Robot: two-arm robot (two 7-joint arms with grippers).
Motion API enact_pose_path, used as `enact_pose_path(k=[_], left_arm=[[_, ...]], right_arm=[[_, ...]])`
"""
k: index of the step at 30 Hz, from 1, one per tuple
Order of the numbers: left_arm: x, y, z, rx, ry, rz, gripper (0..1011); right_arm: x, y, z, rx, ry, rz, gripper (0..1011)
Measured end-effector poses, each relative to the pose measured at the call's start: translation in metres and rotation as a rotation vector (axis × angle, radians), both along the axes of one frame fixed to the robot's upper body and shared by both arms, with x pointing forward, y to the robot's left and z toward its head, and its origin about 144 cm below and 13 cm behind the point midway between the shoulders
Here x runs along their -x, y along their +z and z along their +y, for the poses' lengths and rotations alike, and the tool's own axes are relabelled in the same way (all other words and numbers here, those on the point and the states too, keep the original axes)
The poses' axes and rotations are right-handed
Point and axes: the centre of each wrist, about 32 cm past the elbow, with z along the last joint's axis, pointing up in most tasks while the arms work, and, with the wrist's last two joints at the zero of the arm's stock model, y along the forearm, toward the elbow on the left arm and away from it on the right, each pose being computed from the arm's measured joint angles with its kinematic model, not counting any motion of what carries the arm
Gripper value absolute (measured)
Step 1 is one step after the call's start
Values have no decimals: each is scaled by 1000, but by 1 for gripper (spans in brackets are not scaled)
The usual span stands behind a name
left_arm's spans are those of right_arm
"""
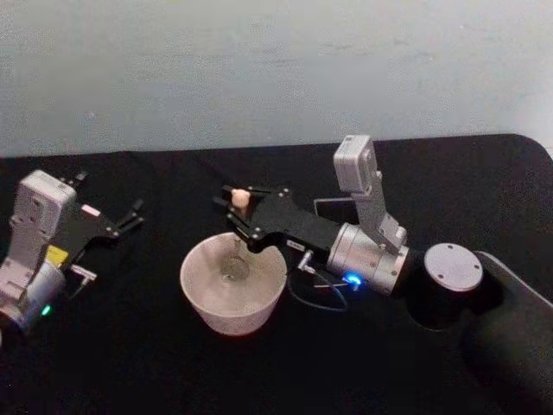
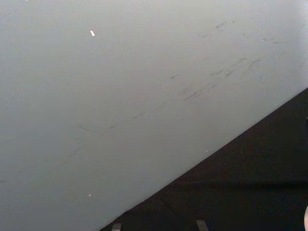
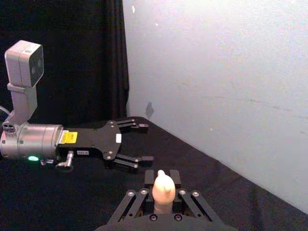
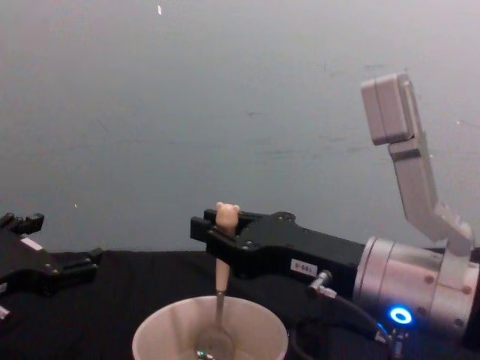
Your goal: Pick up the stirring spoon with one hand, stir inside the cup, then place it back in its original position.
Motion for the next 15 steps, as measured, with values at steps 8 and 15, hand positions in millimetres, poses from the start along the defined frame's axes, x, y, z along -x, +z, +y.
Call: enact_pose_path(k=[8, 15], left_arm=[[0, 0, 0, 0, 0, 0, 1001], [0, 0, 0, 0, 0, 0, 1001]], right_arm=[[5, 2, -7, 5, -5, 0, 194], [14, 3, -14, -4, -1, 3, 194]])
